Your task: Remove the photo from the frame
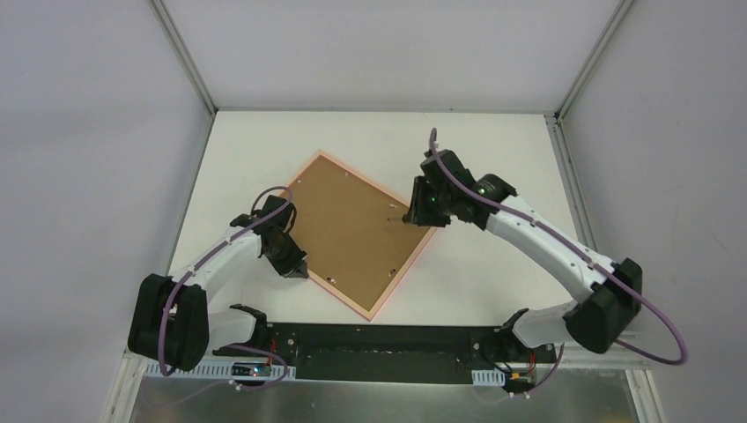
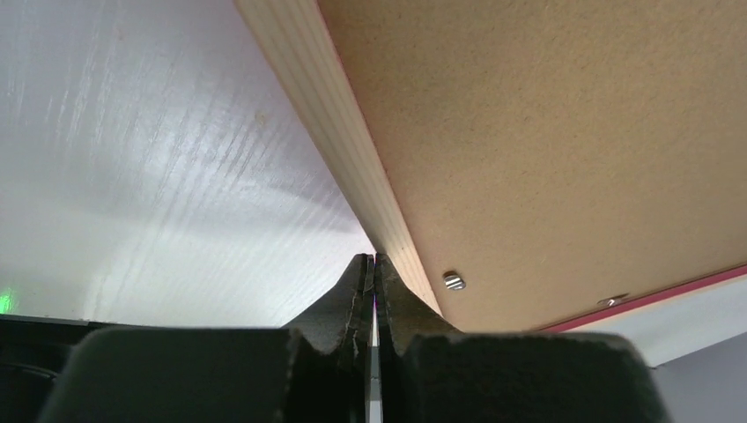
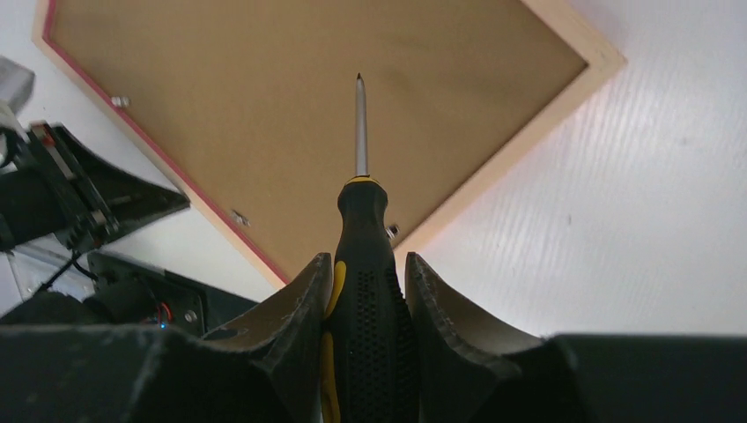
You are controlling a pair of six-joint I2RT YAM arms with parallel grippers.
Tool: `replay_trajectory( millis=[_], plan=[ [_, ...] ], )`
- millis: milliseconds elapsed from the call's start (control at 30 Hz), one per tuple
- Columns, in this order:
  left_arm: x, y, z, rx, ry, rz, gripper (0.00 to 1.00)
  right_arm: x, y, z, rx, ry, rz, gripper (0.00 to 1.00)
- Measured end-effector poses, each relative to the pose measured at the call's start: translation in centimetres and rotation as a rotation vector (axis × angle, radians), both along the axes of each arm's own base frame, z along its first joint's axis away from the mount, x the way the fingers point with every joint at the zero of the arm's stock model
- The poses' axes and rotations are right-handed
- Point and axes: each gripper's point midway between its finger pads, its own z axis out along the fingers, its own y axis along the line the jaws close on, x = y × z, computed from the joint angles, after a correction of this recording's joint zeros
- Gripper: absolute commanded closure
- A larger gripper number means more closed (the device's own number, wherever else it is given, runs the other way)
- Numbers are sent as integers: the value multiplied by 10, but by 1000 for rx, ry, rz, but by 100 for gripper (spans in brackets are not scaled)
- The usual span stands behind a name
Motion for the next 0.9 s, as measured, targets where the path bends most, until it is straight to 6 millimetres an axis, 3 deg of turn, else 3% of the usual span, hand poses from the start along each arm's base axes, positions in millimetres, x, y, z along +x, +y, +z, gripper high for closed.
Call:
replay_trajectory(
  millis=[167,267,400,500,767,900],
  plan=[
    [-10,-3,7,-11,43,-71,53,55,32,-2,32,11,-6,100],
    [5,-5,29,-11,-20,-176,41,84,45,-9,54,7,2,100],
    [40,0,65,8,-165,-279,36,106,54,-19,74,0,14,100],
    [68,19,82,48,-233,-292,35,119,67,-23,100,-9,29,100],
    [102,94,67,195,-170,-220,33,156,101,-43,119,2,42,100],
    [117,120,57,238,-130,-199,33,159,103,-47,103,19,38,100]
  ],
)
